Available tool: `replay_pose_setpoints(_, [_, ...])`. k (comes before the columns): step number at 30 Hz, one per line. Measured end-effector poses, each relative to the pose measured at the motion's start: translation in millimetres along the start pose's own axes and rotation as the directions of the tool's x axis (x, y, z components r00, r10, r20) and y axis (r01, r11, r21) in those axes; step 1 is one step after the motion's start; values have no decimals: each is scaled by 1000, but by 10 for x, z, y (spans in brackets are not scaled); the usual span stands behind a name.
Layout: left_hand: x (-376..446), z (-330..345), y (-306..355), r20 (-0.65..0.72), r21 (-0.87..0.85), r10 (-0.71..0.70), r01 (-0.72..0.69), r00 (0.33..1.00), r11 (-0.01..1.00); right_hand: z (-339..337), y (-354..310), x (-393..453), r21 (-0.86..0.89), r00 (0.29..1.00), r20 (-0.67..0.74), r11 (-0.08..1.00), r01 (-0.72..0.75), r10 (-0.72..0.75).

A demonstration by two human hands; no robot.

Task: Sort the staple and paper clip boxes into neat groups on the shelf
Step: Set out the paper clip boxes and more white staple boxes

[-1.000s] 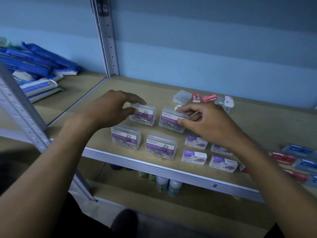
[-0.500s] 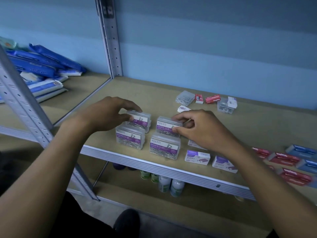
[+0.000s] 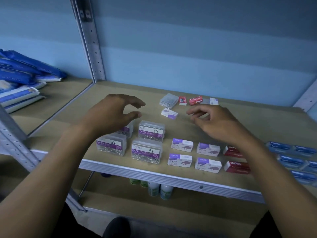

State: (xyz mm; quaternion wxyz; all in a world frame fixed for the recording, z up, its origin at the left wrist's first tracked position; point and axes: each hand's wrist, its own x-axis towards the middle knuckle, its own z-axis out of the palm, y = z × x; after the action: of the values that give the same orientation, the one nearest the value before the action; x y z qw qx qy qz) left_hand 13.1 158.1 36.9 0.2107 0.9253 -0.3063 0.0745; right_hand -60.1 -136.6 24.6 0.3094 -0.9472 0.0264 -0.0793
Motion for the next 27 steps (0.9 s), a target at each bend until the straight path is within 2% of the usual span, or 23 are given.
replay_pose_setpoints(6, [216, 208, 136, 60, -81, -27, 31, 998, 996, -188, 402, 38, -79, 993, -40, 991, -112, 109])
replay_pose_setpoints(10, [372, 314, 257, 121, -76, -44, 53, 992, 996, -215, 581, 119, -120, 985, -78, 980, -161, 153])
replay_pose_setpoints(14, [557, 402, 416, 183, -26, -81, 87, 980, 996, -206, 652, 229, -153, 986, -102, 977, -148, 133])
replay_pose_setpoints(20, [807, 592, 619, 319, 85, -83, 59, 944, 995, -135, 720, 428, -161, 983, -51, 970, -180, 173])
replay_pose_setpoints(24, [889, 631, 626, 417, 166, -126, 61, 900, 984, -67, 751, 500, -251, 972, 9, 941, -226, 235])
replay_pose_setpoints(27, [911, 640, 640, 459, 171, -114, 38, 881, 985, -67, 799, 534, -277, 975, 14, 938, -208, 221])
